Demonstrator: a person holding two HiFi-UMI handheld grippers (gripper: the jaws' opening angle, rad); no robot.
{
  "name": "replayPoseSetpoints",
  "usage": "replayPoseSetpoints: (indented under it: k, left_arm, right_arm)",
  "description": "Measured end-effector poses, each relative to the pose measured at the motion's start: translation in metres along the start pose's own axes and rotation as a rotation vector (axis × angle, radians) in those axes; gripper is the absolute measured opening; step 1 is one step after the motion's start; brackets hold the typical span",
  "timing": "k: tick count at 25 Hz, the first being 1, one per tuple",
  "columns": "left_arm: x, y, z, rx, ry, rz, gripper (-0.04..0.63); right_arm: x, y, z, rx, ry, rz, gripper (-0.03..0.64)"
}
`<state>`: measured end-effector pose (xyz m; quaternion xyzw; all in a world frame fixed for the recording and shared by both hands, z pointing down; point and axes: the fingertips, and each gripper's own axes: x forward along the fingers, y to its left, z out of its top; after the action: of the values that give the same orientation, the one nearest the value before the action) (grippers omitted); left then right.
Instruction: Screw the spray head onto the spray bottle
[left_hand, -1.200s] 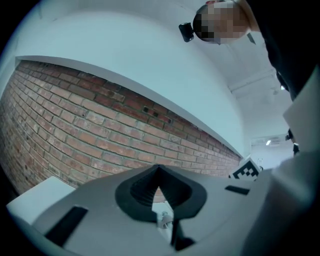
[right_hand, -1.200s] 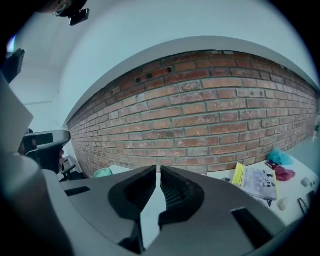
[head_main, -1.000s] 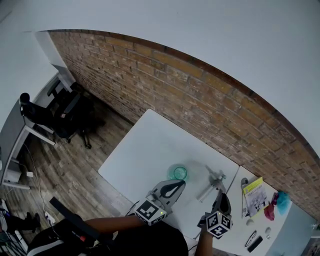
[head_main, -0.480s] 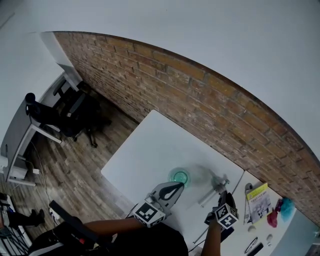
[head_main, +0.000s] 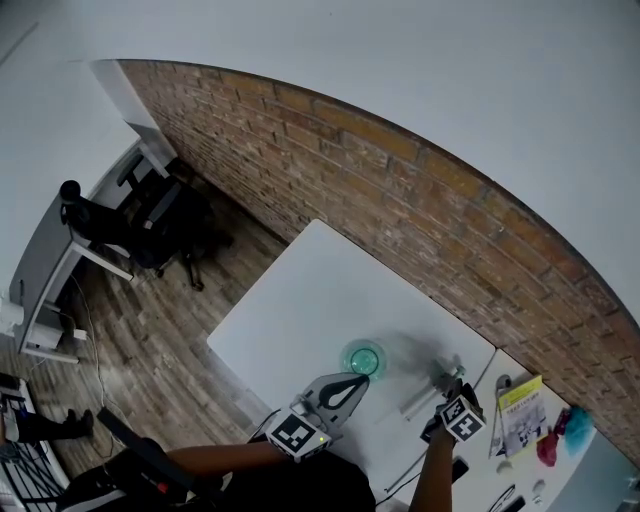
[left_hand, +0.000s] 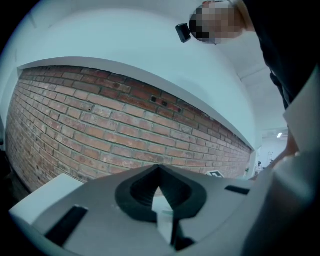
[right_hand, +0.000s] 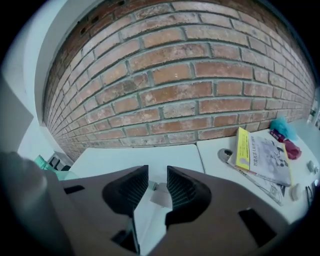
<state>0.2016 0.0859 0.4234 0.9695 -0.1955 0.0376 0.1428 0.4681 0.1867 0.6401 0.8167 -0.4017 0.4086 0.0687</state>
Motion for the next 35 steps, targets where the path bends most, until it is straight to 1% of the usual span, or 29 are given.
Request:
replayPoseSetpoints:
  k: [3, 6, 11, 14, 18, 21, 22, 25, 28, 30, 32, 34, 35]
  left_arm:
    - [-0.001, 0.001, -0.003, 0.007, 0.007, 0.011, -0.002]
    - [-0.001, 0.005, -0.006, -0.007, 0.022, 0.028, 0.0]
    - [0.002, 0.01, -0.011, -0.013, 0.04, 0.044, -0.001]
    - [0.004, 0.016, -0.023, -0.022, 0.054, 0.056, -0.001]
    - [0.011, 0.016, -0.021, -0.039, 0.055, 0.055, -0.001]
    - [0.013, 0.02, -0.026, -0.027, 0.05, 0.06, -0.002]
    - [0.013, 0.021, -0.026, -0.024, 0.045, 0.061, -0.001]
    - [0.015, 0.021, -0.023, -0.06, 0.06, 0.069, 0.0]
    - [0.015, 0.023, -0.024, -0.072, 0.067, 0.079, -0.002]
    - [0.015, 0.026, -0.027, -0.069, 0.073, 0.087, -0.001]
    - [0.012, 0.031, -0.035, -0.05, 0.081, 0.097, 0.0]
    - [0.013, 0.032, -0.032, -0.04, 0.051, 0.093, 0.0]
    - [0.014, 0.032, -0.028, -0.049, 0.039, 0.092, -0.001]
  right_arm:
    - [0.015, -0.003, -0.001, 0.007, 0.026, 0.007, 0.114]
    - [0.029, -0.01, -0.003, 0.019, 0.049, -0.001, 0.114]
    - [0.05, -0.024, -0.02, 0.048, 0.141, -0.011, 0.114]
    - [0.06, -0.033, -0.027, 0.086, 0.194, -0.008, 0.114]
    - [0.071, -0.037, -0.028, 0.111, 0.228, -0.003, 0.114]
    - [0.079, -0.041, -0.031, 0.136, 0.264, 0.009, 0.115]
    - [0.082, -0.041, -0.031, 0.139, 0.277, 0.012, 0.119]
    - [0.088, -0.042, -0.033, 0.12, 0.316, 0.016, 0.124]
    - [0.093, -0.041, -0.038, 0.124, 0.357, 0.032, 0.13]
    - [0.097, -0.041, -0.039, 0.136, 0.369, 0.036, 0.13]
    - [0.099, -0.041, -0.04, 0.137, 0.386, 0.035, 0.13]
    - [0.1, -0.04, -0.041, 0.135, 0.417, 0.048, 0.13]
    - [0.101, -0.039, -0.041, 0.137, 0.432, 0.057, 0.13]
